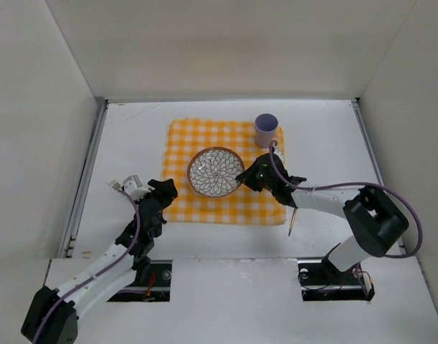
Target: Set the dinner table for one person
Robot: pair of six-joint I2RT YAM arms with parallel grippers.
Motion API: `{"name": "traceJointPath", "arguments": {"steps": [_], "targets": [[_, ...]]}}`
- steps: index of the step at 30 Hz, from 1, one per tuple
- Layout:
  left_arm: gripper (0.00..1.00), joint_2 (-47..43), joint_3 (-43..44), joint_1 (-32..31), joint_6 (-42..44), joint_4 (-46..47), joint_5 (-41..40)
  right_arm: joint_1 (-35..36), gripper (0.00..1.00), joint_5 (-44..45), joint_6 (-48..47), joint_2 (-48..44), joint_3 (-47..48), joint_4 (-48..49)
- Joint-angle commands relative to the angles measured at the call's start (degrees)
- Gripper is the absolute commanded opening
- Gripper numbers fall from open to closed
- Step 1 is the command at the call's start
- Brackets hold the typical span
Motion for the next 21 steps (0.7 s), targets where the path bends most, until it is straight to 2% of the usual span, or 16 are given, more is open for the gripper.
{"name": "traceJointPath", "arguments": {"steps": [1, 10, 11, 16, 21], "targets": [[0.56, -1.3, -0.8, 0.4, -0.4, 2.1, 0.3, 0.2, 0.09, -1.7, 3.7, 0.9, 1.1, 13.1], [0.56, -0.6, -0.7, 0.0, -0.4, 2.1, 0.4, 0.2, 0.13, -2.5, 4.3, 4.9, -0.8, 13.6], [0.56, -0.5, -0.6, 0.0, -0.4, 1.9, 0.5, 0.2, 0.16, -2.4, 4.4, 5.0, -1.1, 13.4], [0.56, -0.5, -0.7, 0.2, -0.4, 2.2, 0.5, 0.2, 0.42, -1.1, 3.9, 3.2, -3.0, 12.1], [0.56, -0.9, -0.7, 0.3, -0.3, 2.2, 0.5, 0.2, 0.54, 3.1, 0.0, -3.9, -4.2, 3.6]]}}
